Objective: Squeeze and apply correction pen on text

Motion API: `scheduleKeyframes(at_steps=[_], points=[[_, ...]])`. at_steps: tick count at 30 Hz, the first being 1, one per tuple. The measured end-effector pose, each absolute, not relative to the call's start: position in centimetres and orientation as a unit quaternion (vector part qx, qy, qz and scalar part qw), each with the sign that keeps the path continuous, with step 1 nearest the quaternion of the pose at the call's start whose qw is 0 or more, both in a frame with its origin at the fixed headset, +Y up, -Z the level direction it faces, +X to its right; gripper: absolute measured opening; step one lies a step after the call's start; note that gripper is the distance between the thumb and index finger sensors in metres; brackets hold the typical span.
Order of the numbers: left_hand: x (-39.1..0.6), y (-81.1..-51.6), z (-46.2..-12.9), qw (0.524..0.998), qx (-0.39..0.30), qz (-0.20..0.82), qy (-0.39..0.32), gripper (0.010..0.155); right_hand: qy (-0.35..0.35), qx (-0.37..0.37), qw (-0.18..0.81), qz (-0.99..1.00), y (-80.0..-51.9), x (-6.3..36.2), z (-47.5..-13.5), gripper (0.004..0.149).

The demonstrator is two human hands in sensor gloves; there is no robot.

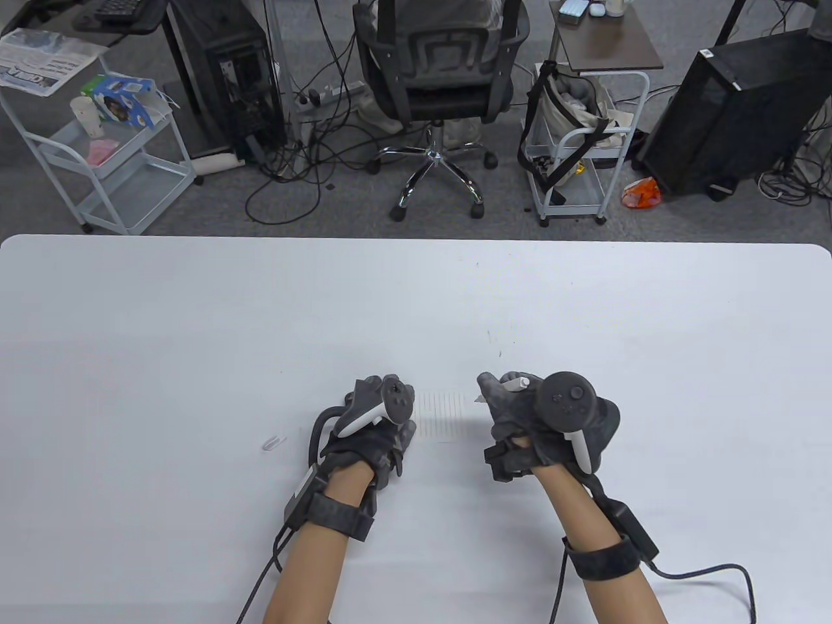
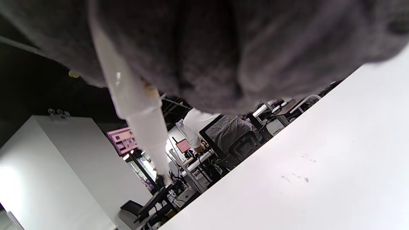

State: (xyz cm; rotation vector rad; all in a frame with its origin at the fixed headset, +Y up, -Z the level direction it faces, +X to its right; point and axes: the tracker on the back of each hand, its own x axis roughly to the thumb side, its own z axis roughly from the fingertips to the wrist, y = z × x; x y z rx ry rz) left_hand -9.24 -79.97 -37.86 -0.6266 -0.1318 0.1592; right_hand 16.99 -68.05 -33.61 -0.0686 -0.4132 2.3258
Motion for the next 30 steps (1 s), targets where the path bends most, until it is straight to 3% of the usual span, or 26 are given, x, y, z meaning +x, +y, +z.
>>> scheduleKeyframes(at_steps=[9,13,16,24,30], points=[[-9.3,-79.9,-37.9,0.947,-0.300,0.089,-0.072,0.067,-0.138,-0.044,0.486,0.862,-69.2,19.6,-31.1,0.039],[-9.6,-78.9,-37.8,0.962,-0.251,0.078,-0.069,0.070,-0.133,-0.048,0.514,0.846,-69.3,20.3,-30.9,0.039],[-10.0,-77.4,-37.4,0.976,-0.189,0.081,-0.073,0.072,-0.129,-0.050,0.535,0.833,-69.2,20.7,-30.5,0.039],[-12.1,-72.5,-34.8,0.983,-0.122,0.107,-0.079,0.073,-0.132,-0.026,0.595,0.792,-68.9,21.5,-29.7,0.039],[-14.5,-69.7,-31.5,0.990,-0.118,0.034,-0.073,0.075,-0.128,-0.026,0.591,0.796,-69.3,21.8,-29.8,0.039]])
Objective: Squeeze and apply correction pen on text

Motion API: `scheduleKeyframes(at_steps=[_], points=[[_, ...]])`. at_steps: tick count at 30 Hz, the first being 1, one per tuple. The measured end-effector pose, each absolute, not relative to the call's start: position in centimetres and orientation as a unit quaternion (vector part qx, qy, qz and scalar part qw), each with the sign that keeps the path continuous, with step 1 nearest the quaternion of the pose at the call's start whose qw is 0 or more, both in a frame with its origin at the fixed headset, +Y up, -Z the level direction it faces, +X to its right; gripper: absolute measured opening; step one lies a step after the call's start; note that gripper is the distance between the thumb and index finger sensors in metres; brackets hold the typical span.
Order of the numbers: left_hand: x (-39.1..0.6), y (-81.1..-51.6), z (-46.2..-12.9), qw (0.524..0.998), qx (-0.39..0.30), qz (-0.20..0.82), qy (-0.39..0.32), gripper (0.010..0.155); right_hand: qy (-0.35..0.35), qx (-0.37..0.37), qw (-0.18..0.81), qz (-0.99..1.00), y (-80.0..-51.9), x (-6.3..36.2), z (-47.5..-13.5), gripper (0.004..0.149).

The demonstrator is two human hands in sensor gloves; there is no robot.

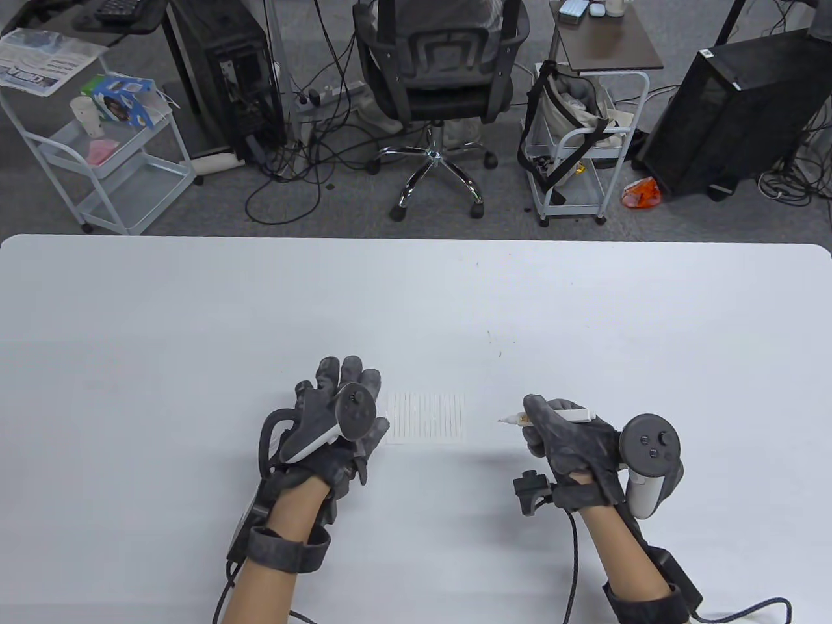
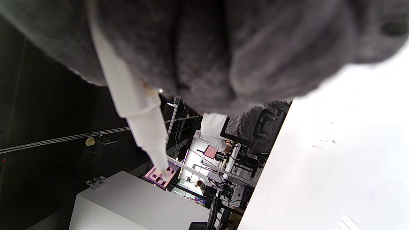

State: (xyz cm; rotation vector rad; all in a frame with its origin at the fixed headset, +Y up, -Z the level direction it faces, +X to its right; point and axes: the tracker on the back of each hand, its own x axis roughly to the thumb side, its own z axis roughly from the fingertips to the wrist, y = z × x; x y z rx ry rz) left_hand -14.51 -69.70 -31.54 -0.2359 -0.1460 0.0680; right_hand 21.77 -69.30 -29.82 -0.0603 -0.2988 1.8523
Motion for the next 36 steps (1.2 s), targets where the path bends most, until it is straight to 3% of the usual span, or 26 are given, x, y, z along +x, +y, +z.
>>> scheduleKeyframes(at_steps=[5,10,13,24,36], points=[[-16.8,-69.4,-29.1,0.995,-0.066,0.017,-0.070,0.075,-0.129,-0.021,0.598,0.791,-69.3,21.6,-29.6,0.039],[-19.1,-71.6,-28.4,0.998,-0.038,0.017,-0.052,0.075,-0.130,-0.019,0.587,0.799,-69.4,21.4,-29.7,0.039],[-20.1,-73.0,-29.0,0.996,-0.085,0.006,-0.039,0.075,-0.126,-0.020,0.580,0.804,-69.7,21.2,-29.8,0.039],[-24.7,-75.4,-30.2,0.991,-0.119,0.043,0.053,0.076,-0.123,-0.021,0.576,0.808,-69.8,21.2,-29.8,0.039],[-27.1,-78.3,-30.9,0.977,-0.168,0.032,0.129,0.073,-0.119,-0.024,0.573,0.811,-70.1,21.1,-29.8,0.039]])
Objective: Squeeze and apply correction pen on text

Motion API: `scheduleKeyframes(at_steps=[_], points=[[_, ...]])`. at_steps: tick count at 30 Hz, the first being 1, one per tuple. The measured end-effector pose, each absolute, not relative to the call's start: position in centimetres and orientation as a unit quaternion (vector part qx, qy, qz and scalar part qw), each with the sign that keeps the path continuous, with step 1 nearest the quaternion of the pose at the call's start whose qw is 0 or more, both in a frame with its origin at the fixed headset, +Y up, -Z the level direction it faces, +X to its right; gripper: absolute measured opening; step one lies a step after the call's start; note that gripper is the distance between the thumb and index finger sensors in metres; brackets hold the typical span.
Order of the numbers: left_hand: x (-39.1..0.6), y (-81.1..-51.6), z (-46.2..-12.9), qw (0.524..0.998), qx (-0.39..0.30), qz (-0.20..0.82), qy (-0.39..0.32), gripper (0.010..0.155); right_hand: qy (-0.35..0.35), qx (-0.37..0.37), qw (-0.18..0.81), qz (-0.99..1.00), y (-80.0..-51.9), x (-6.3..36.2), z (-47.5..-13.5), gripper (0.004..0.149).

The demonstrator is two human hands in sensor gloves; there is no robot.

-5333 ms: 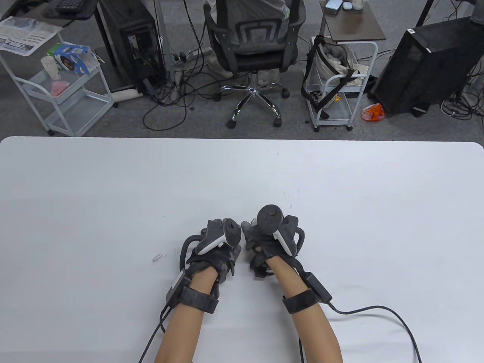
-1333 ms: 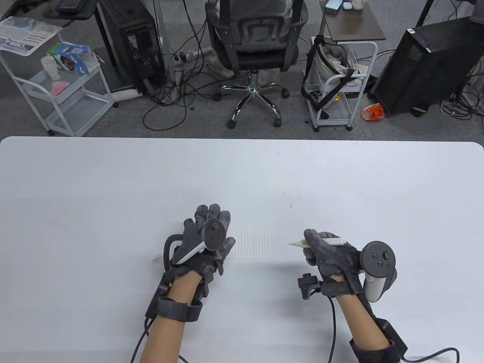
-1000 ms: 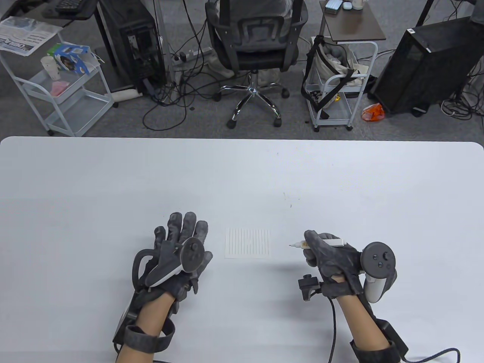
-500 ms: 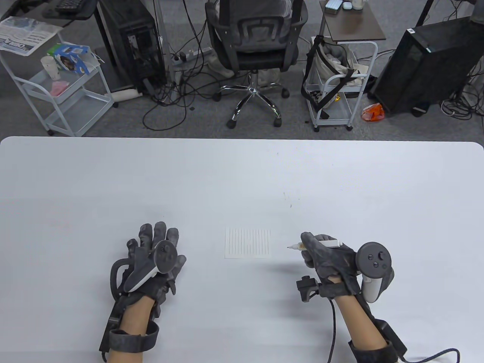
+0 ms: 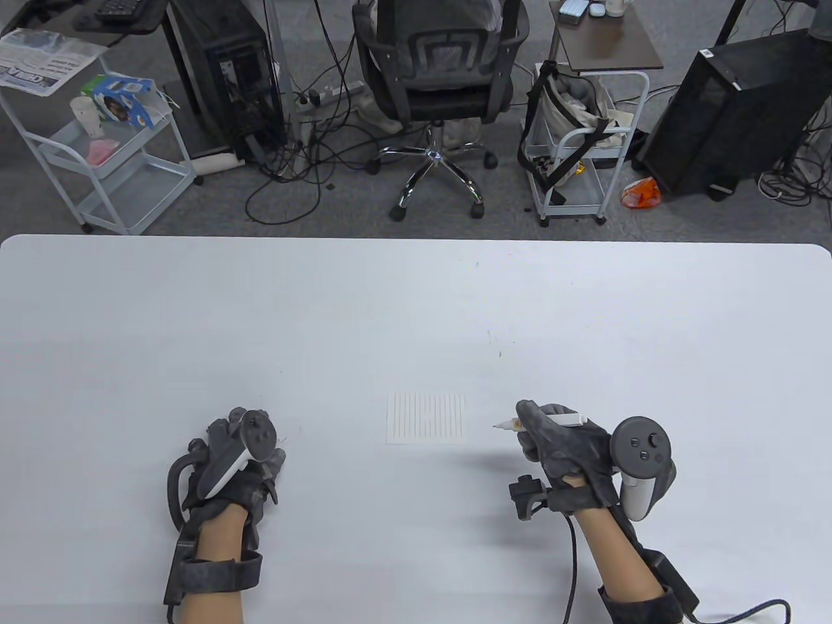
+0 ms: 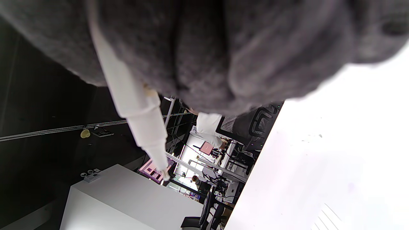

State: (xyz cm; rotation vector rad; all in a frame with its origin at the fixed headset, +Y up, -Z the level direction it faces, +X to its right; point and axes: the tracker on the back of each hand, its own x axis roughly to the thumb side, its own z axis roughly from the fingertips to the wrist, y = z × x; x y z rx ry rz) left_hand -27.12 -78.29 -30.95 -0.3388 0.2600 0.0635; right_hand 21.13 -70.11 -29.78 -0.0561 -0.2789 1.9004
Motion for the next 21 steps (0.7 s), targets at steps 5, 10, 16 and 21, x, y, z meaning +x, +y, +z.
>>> scheduleKeyframes(at_steps=[5,10,16,21], points=[[-27.1,-78.4,-31.1,0.975,-0.176,0.037,0.134,0.070,-0.118,-0.024,0.571,0.812,-70.2,21.1,-29.8,0.039],[-26.2,-78.2,-31.2,0.978,-0.163,0.021,0.126,0.058,-0.115,-0.025,0.570,0.813,-70.3,21.0,-29.8,0.039],[-25.6,-77.9,-31.3,0.981,-0.148,0.002,0.122,0.048,-0.113,-0.025,0.572,0.812,-70.3,21.0,-29.8,0.039],[-24.8,-77.4,-31.1,0.988,-0.118,-0.014,0.099,0.049,-0.110,-0.022,0.576,0.810,-70.3,20.9,-29.8,0.039]])
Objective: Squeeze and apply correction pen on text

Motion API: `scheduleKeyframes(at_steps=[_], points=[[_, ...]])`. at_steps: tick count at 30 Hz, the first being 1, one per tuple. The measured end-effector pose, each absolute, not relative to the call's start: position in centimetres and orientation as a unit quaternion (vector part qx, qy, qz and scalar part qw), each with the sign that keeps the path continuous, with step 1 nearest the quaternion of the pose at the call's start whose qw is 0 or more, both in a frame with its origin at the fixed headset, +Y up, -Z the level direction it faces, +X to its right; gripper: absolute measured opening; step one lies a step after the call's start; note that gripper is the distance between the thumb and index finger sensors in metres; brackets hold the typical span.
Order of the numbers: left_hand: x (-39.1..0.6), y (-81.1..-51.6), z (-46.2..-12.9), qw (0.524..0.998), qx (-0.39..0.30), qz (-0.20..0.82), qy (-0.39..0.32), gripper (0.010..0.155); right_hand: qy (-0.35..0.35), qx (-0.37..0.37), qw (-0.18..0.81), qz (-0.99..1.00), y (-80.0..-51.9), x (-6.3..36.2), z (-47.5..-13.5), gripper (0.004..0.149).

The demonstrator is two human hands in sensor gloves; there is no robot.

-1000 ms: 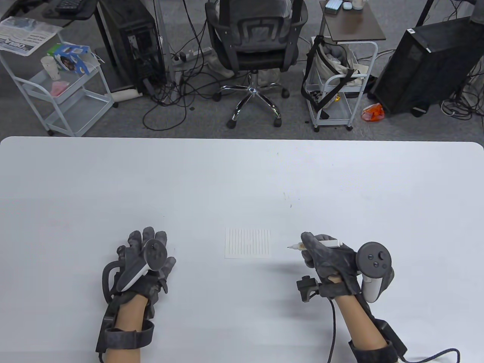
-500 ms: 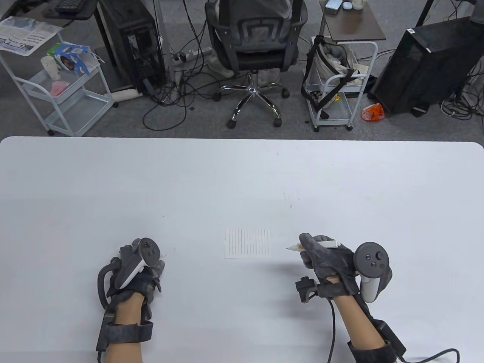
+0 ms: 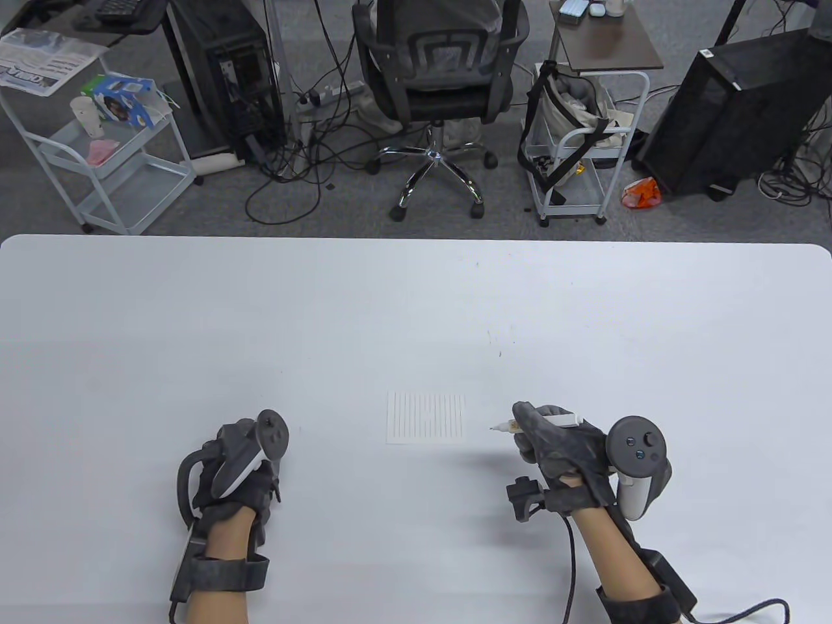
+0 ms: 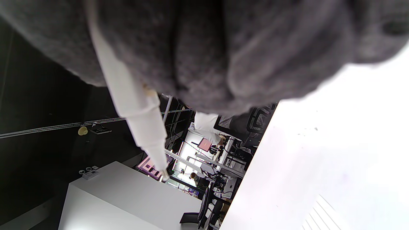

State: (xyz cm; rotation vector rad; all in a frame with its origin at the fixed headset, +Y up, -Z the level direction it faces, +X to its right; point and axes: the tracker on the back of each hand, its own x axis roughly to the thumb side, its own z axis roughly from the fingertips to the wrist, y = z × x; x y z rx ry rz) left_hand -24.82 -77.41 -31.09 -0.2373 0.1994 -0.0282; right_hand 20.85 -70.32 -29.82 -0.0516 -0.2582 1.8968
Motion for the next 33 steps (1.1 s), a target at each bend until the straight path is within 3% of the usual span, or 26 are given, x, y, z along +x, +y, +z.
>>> scheduleKeyframes(at_steps=[3,7,10,17,33], points=[[-23.1,-76.1,-30.6,0.996,-0.034,-0.012,0.080,0.050,-0.110,-0.017,0.579,0.808,-70.3,20.7,-29.8,0.039],[-20.0,-74.2,-29.7,0.999,-0.002,0.051,0.015,0.050,-0.113,-0.003,0.589,0.800,-70.3,20.3,-29.7,0.039],[-17.5,-73.7,-28.7,0.990,-0.011,0.128,-0.051,0.050,-0.108,0.010,0.592,0.799,-70.3,19.5,-29.5,0.040],[-13.5,-73.2,-26.5,0.975,-0.006,0.168,-0.145,0.050,-0.084,0.063,0.578,0.810,-70.4,16.1,-28.4,0.040],[-11.6,-72.2,-24.6,0.958,0.029,0.213,-0.189,0.052,-0.052,0.095,0.539,0.835,-71.6,12.4,-27.8,0.041]])
